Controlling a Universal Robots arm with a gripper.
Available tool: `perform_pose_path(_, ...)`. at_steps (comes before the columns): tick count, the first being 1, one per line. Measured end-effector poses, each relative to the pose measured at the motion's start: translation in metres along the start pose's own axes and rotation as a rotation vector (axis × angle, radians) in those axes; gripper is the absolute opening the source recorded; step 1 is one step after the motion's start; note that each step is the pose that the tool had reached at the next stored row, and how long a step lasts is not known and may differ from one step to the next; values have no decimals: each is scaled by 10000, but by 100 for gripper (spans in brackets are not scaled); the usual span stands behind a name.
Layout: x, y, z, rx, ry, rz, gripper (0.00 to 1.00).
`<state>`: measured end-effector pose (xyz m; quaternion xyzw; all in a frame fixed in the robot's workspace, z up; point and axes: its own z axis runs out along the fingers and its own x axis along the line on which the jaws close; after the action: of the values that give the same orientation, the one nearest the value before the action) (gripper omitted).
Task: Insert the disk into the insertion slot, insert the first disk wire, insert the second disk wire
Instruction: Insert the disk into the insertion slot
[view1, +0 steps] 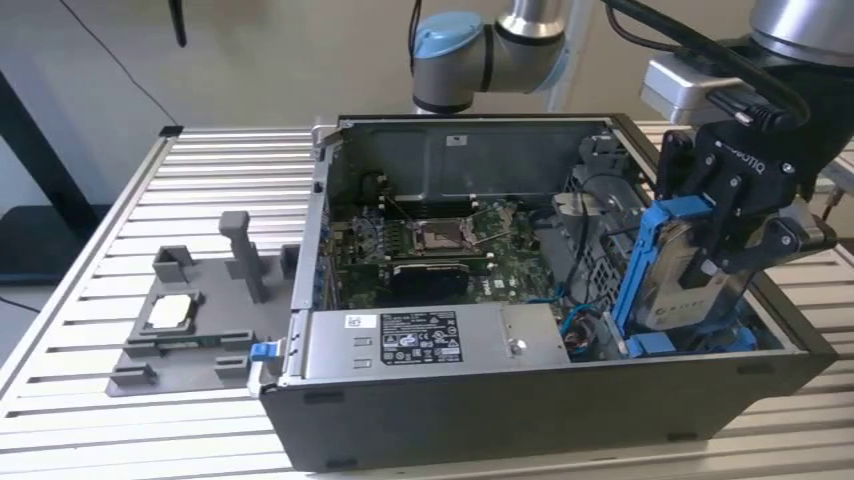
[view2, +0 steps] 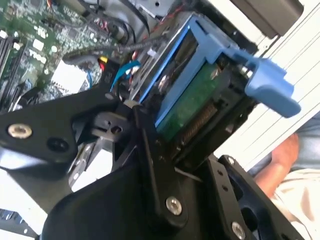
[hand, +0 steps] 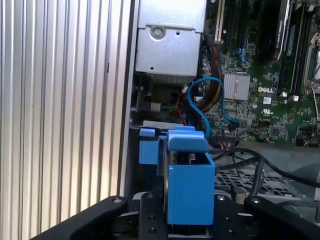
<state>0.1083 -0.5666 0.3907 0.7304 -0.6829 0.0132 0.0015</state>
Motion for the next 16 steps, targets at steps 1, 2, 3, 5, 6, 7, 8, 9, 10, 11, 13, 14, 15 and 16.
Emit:
perform_pose_path(1,1,-3,-4,-88,-10,-1,33)
perform_pose_path(2,1,-9,-10,-185,-15,-3,33)
perform_pose_path(3,2,-17,-12,-286,-24,-5,33)
perform_pose_path(5,3,-30,-14,-466,-34,-9,33)
perform_pose_path(6,3,-37,-12,-577,-45,-11,33)
perform_pose_path(7,4,-47,-13,-688,-53,-13,33)
perform_pose_path(8,5,-58,-15,-777,-64,-14,33)
perform_pose_path(9,6,-69,-20,-847,-83,-16,33)
perform_pose_path(10,7,-80,-33,-898,-103,-16,33)
perform_pose_path(11,8,-89,-46,-928,-138,-19,33)
perform_pose_path(13,10,-110,-78,-963,-219,-21,33)
perform_pose_path(14,12,-120,-99,-971,-251,-23,33)
perform_pose_path(15,12,-128,-128,-974,-279,-24,33)
perform_pose_path(16,14,-130,-162,-976,-289,-24,33)
